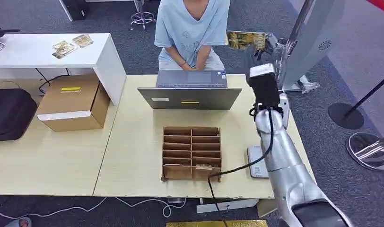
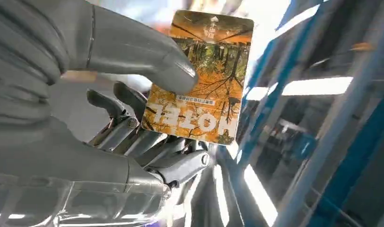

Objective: Pass the card to the sensor for recognition and then transmit it.

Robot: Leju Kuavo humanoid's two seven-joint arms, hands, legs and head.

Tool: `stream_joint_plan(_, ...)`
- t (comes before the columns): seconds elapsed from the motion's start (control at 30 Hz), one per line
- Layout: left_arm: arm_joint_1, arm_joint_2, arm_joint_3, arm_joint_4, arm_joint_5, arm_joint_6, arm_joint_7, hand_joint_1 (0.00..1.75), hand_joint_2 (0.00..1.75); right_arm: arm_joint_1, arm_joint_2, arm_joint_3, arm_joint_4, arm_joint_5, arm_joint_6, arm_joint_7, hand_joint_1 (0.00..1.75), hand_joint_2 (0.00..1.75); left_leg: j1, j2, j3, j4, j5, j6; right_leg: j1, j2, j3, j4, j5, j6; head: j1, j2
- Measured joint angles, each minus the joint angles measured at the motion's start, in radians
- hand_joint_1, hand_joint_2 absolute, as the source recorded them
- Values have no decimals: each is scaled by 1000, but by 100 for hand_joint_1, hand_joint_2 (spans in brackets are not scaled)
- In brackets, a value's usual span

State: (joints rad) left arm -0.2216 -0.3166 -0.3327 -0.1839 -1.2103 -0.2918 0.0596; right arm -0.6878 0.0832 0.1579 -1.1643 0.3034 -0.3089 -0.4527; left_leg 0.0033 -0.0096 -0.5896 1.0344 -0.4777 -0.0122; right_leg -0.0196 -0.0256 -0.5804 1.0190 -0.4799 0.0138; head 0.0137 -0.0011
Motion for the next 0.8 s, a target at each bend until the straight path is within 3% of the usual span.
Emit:
stream_joint_plan(0.13, -12, 3, -72, 0, -44, -5, -28, 0, 175, 104, -6, -4, -180, -237, 141, -15, 175, 175, 1, 1, 0, 0, 0, 0, 1, 1, 0, 0, -1, 0, 0, 0)
stream_joint_plan(0.37, -27, 8, -160, 0, -105, -15, -42, 0, 175, 230, -7, -22, -354, -391, 232, -31, 175, 175, 1, 3, 0, 0, 0, 0, 1, 1, 0, 0, -1, 0, 0, 0)
stream_joint_plan(0.8, -44, 14, -269, 0, -196, -29, -65, 0, 175, 419, -8, -56, -513, -531, 272, -47, 175, 175, 1, 3, 0, 0, -1, 0, 1, 2, 0, 0, -1, 0, 0, 0)
